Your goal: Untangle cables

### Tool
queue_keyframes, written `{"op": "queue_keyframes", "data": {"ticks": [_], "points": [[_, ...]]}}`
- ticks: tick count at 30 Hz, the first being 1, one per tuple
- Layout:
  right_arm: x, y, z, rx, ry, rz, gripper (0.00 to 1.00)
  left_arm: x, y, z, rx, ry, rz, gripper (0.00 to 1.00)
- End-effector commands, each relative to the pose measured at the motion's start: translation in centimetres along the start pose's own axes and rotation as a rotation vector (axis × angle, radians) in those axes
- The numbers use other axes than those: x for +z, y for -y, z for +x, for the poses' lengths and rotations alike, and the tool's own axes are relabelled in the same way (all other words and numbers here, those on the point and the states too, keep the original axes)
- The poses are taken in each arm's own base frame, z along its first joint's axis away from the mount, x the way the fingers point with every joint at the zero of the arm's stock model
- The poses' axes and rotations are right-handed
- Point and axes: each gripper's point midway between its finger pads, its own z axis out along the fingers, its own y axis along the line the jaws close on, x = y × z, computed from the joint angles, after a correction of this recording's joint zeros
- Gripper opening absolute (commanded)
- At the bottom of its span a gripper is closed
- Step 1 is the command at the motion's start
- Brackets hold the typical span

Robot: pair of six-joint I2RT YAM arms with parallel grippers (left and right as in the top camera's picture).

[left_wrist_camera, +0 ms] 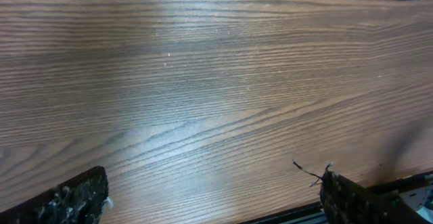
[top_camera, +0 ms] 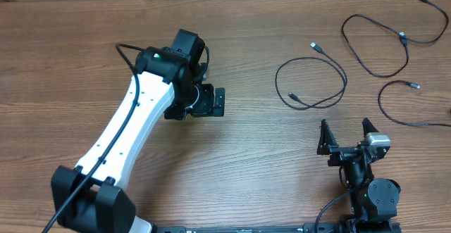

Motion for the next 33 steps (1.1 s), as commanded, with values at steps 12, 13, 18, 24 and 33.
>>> {"op": "queue_keyframes", "data": {"ticks": [12, 13, 18, 24, 33], "points": [[0.0, 0.0, 0.4, -0.004, 0.000, -0.003, 1.00, -13.5, -6.0, 0.4, -0.155, 0.448, 0.058, 0.99], [0.0, 0.0, 0.4, -0.004, 0.000, -0.003, 1.00, -14.4, -5.9, 0.9, -0.148, 0.479, 0.063, 0.99], [0.0, 0.0, 0.4, -0.005, 0.001, -0.003, 1.00, -18.7, -4.9, 4.0, -0.101, 0.645, 0.098, 1.00], [0.0, 0.0, 0.4, -0.004, 0.001, -0.003, 1.00, -23.6, -3.9, 9.3, -0.037, 0.863, 0.143, 1.00], [0.0, 0.0, 0.3, -0.005, 0.001, -0.003, 1.00, -28.1, -3.3, 18.6, 0.057, 1.167, 0.207, 0.99]]}}
